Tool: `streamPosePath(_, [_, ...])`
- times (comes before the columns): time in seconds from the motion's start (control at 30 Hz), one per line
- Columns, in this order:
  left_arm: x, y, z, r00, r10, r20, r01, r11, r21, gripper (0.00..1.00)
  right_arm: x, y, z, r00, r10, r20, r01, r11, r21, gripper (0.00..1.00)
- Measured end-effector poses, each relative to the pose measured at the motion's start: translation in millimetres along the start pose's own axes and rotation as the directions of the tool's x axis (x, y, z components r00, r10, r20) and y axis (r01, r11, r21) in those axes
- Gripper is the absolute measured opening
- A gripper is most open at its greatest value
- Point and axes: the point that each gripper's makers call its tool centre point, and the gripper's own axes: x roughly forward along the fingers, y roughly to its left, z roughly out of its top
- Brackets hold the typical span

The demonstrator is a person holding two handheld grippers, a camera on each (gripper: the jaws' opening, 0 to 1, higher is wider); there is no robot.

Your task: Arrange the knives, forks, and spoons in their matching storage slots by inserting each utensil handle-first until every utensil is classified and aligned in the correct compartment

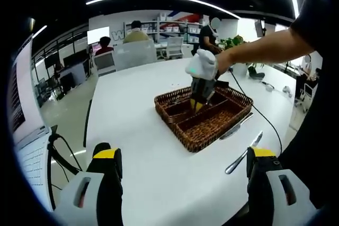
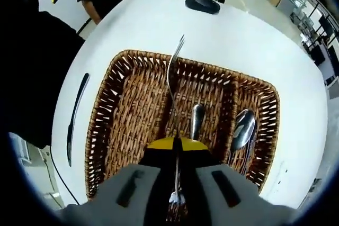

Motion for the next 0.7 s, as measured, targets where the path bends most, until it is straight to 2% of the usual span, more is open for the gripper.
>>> streamPosePath(0.3, [2, -2.7, 1.1, 1.000, -0.008, 0.000, 0.008, 1.000, 0.005, 1.00, -14, -7, -21.1, 0.998, -0.048, -0.051, 0.052, 0.995, 0.084, 0.00])
streamPosePath(0.53, [4, -5.3, 2.7, 1.000, -0.019, -0.004, 0.019, 1.000, 0.016, 1.00, -12, -12, -43.5, 0.992, -0.084, -0.090, 0.095, 0.988, 0.125, 0.00])
streamPosePath(0.7, [6, -7.2, 3.8, 1.000, -0.024, -0.008, 0.024, 1.000, 0.020, 1.00, -8, -18, -51.9, 0.982, -0.143, -0.125, 0.161, 0.975, 0.153, 0.00])
